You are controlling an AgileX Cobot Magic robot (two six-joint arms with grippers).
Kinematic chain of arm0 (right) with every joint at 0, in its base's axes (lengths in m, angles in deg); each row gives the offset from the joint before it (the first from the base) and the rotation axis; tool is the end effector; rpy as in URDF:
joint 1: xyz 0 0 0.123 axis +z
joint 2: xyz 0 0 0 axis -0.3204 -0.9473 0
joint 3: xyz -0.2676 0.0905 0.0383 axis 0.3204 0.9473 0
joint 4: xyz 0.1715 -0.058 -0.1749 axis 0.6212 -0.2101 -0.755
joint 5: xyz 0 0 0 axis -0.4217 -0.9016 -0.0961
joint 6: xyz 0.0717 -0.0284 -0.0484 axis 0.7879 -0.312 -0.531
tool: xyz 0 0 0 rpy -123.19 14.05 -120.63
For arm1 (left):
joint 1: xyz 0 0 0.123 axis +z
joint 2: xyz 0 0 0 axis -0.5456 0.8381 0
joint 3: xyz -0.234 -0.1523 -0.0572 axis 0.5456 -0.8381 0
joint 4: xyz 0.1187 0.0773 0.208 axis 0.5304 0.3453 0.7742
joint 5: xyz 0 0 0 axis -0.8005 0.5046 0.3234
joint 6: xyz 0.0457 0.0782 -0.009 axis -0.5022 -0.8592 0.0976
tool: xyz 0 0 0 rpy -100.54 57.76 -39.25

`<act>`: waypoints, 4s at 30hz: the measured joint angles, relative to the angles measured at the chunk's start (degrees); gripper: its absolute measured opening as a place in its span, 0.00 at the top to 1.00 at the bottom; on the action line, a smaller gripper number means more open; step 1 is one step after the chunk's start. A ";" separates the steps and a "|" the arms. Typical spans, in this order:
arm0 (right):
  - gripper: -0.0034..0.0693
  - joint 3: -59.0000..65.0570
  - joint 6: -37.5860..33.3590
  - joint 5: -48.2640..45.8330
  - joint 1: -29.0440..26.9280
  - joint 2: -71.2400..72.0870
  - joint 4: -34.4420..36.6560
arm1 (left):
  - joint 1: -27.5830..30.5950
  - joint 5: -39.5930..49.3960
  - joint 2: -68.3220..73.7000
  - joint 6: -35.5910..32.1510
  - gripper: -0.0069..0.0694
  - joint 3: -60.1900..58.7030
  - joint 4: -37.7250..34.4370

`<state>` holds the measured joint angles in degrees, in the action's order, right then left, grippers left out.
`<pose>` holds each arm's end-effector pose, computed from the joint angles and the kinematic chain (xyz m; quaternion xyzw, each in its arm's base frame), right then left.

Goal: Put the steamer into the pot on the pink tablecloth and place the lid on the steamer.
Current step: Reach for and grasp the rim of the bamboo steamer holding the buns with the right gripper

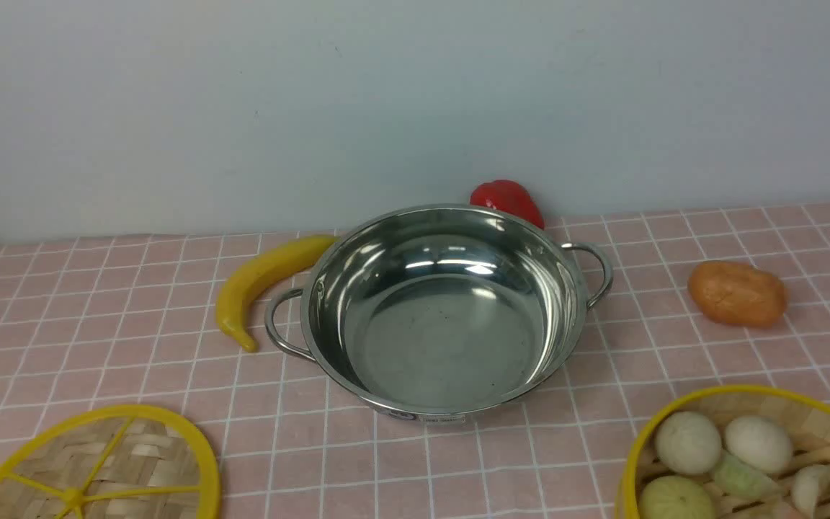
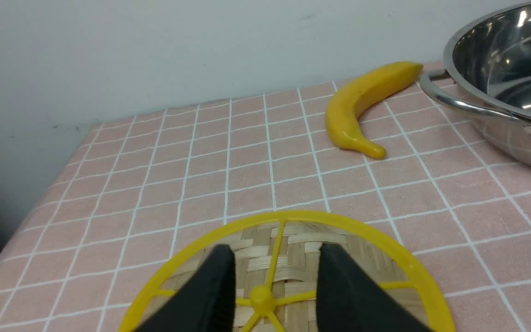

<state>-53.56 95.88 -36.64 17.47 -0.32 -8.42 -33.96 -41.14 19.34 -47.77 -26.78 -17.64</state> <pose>0.0540 -0.0012 0.1791 0.1192 0.7861 0.0782 0.6014 0.0536 0.0061 0.1806 0.0474 0.7895 0.0751 0.6072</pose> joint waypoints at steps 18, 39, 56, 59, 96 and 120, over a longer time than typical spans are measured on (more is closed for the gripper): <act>0.62 0.00 0.00 0.00 0.00 0.00 0.00 | -1.19 0.00 0.00 0.00 0.59 0.00 0.00; 0.62 0.00 0.92 0.81 0.00 0.00 1.42 | -3.45 0.00 0.00 0.00 0.59 0.00 0.00; 0.62 -32.33 2.14 -22.46 0.00 -5.04 10.27 | -3.45 0.00 0.00 0.00 0.59 0.00 0.00; 0.62 -33.15 2.57 -22.46 0.00 -5.16 15.84 | -3.45 0.00 0.00 0.00 0.59 0.00 0.00; 0.47 -40.31 -29.03 -42.62 34.72 -66.32 12.87 | -3.45 0.00 0.00 0.00 0.59 0.00 0.00; 0.62 -40.50 -19.10 -31.97 42.91 -84.14 5.11 | -3.45 0.00 0.00 0.00 0.59 0.00 0.00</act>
<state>-94.05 76.78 -68.61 60.38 -84.46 -3.32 -37.42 -41.14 19.34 -47.77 -26.78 -17.64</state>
